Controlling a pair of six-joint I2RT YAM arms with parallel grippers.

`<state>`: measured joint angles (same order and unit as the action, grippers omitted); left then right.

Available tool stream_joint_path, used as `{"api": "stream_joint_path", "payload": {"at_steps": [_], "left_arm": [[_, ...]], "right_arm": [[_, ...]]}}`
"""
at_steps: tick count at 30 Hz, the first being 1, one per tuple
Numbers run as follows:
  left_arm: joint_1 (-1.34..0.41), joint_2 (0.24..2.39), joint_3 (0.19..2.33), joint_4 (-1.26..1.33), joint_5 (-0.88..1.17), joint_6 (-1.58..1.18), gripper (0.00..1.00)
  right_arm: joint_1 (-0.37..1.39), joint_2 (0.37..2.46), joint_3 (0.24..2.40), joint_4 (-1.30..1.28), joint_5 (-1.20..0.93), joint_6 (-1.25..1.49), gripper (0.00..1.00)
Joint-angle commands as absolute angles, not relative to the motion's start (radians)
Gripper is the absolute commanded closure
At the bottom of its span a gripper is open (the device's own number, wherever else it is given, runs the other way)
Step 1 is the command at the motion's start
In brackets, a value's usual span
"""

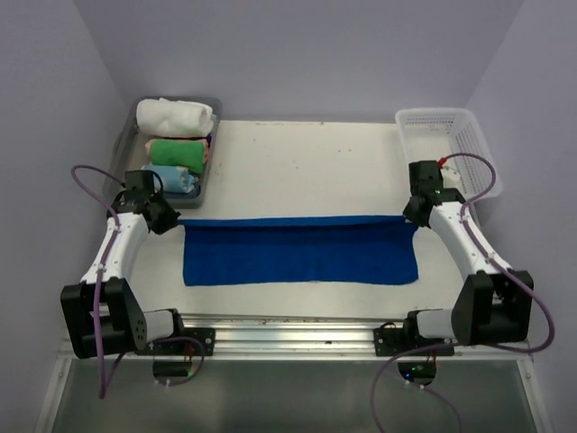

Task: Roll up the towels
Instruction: Flatten the towel, then fold the towel

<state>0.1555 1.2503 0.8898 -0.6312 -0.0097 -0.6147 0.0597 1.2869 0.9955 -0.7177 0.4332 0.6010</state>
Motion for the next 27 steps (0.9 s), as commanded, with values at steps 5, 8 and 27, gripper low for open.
{"api": "stream_joint_path", "payload": {"at_steps": [5, 8, 27], "left_arm": [[0.160, 1.324, 1.001, -0.486, -0.044, -0.612, 1.00], [0.160, 1.356, 1.025, -0.486, -0.041, -0.604, 1.00], [0.160, 1.155, 0.893, -0.710, 0.041, -0.594, 1.00]], "right_arm": [[0.054, 1.453, 1.138, -0.514, 0.497, 0.575, 1.00], [0.054, 1.503, 1.164, -0.517, 0.477, 0.581, 1.00], [0.037, 1.303, 0.908, -0.664, 0.426, 0.574, 1.00]]}}
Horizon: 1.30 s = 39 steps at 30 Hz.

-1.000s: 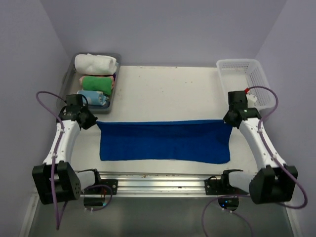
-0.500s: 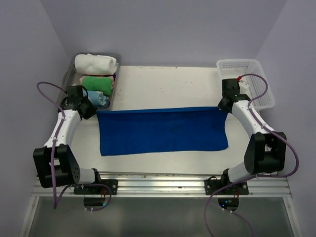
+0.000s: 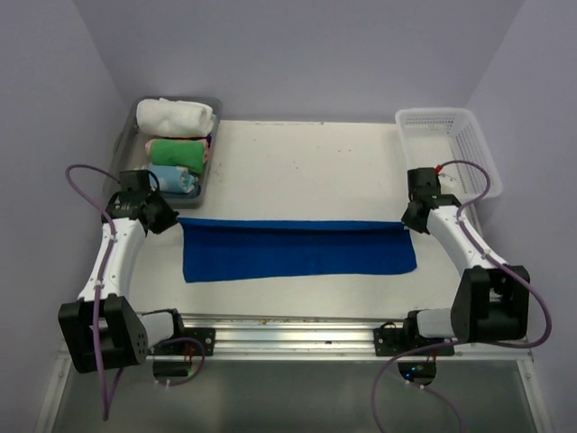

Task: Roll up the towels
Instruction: Fold the towel

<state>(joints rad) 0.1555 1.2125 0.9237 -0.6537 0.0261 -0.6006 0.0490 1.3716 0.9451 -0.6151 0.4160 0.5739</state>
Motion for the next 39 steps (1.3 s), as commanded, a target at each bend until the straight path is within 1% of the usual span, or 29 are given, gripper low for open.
{"api": "stream_joint_path", "payload": {"at_steps": [1, 5, 9, 13, 22, 31, 39], "left_arm": [[0.160, 1.143, 0.888, -0.721, 0.046, -0.594, 1.00], [0.160, 1.082, 0.850, -0.753, 0.051, -0.588, 1.00], [0.160, 1.066, 0.815, -0.793, 0.051, -0.581, 1.00], [0.160, 1.046, 0.775, -0.822, 0.069, -0.591, 1.00], [0.160, 0.965, 0.756, -0.894, 0.054, -0.635, 1.00], [0.160, 0.933, 0.709, -0.914, 0.064, -0.644, 1.00], [0.160, 0.927, 0.755, -0.940, 0.054, -0.643, 1.00]], "right_arm": [[0.035, 1.289, 0.896, -0.669, 0.425, 0.574, 1.00], [0.037, 1.232, 0.841, -0.704, 0.410, 0.578, 1.00], [0.035, 1.189, 0.805, -0.730, 0.403, 0.597, 1.00], [0.037, 1.183, 0.793, -0.752, 0.396, 0.629, 1.00], [0.037, 1.138, 0.724, -0.767, 0.368, 0.709, 1.00], [0.035, 1.131, 0.729, -0.778, 0.380, 0.718, 1.00], [0.023, 1.120, 0.752, -0.792, 0.413, 0.710, 1.00]]}}
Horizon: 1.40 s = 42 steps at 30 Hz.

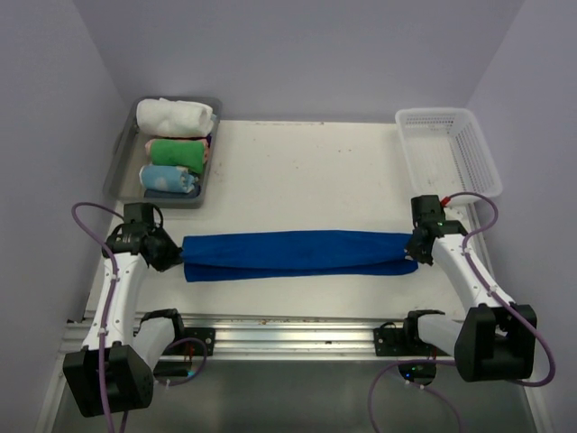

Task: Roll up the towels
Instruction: Fold the towel

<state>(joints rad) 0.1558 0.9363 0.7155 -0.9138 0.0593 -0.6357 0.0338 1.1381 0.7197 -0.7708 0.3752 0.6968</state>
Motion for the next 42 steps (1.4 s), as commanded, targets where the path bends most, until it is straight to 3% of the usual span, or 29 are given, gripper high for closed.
{"api": "stream_joint_path", "payload": {"at_steps": [1, 10, 23, 24, 25, 26, 27, 28, 30, 34, 36, 39, 42], "left_arm": [[0.158, 0.925, 0.744, -0.940, 0.055, -0.641, 1.00], [0.160, 0.908, 0.637, -0.908, 0.103, -0.676, 1.00], [0.160, 0.894, 0.664, -0.956, 0.114, -0.646, 0.98], [0.160, 0.902, 0.675, -0.960, 0.109, -0.649, 0.78], [0.161, 0.907, 0.680, -0.960, 0.109, -0.649, 0.69], [0.161, 0.914, 0.687, -0.962, 0.106, -0.649, 0.57], [0.160, 0.925, 0.701, -0.959, 0.104, -0.647, 0.39], [0.160, 0.930, 0.712, -0.959, 0.097, -0.646, 0.37], [0.160, 0.942, 0.750, -0.939, 0.083, -0.641, 0.36], [0.155, 0.974, 0.788, -0.837, 0.126, -0.629, 0.40], [0.140, 1.026, 0.798, -0.787, 0.172, -0.629, 0.49], [0.039, 1.116, 0.816, -0.727, 0.146, -0.669, 0.62], [-0.066, 1.189, 0.793, -0.669, 0.162, -0.704, 0.67]], "right_arm": [[0.021, 1.120, 0.753, -0.795, 0.413, 0.710, 1.00], [0.011, 1.175, 0.732, -0.779, 0.391, 0.739, 1.00], [0.005, 1.213, 0.745, -0.764, 0.379, 0.741, 0.98], [0.005, 1.213, 0.747, -0.762, 0.377, 0.736, 0.90], [0.003, 1.207, 0.749, -0.761, 0.373, 0.733, 0.72], [0.005, 1.186, 0.750, -0.758, 0.362, 0.727, 0.62], [0.003, 1.174, 0.756, -0.758, 0.361, 0.716, 0.54], [0.005, 1.158, 0.762, -0.759, 0.360, 0.712, 0.45], [0.005, 1.120, 0.793, -0.770, 0.362, 0.690, 0.39], [0.011, 1.089, 0.856, -0.768, 0.330, 0.647, 0.43], [0.023, 1.098, 0.880, -0.758, 0.318, 0.620, 0.52], [0.044, 1.153, 0.890, -0.739, 0.290, 0.597, 0.84], [0.048, 1.210, 0.876, -0.718, 0.253, 0.586, 0.90]]}}
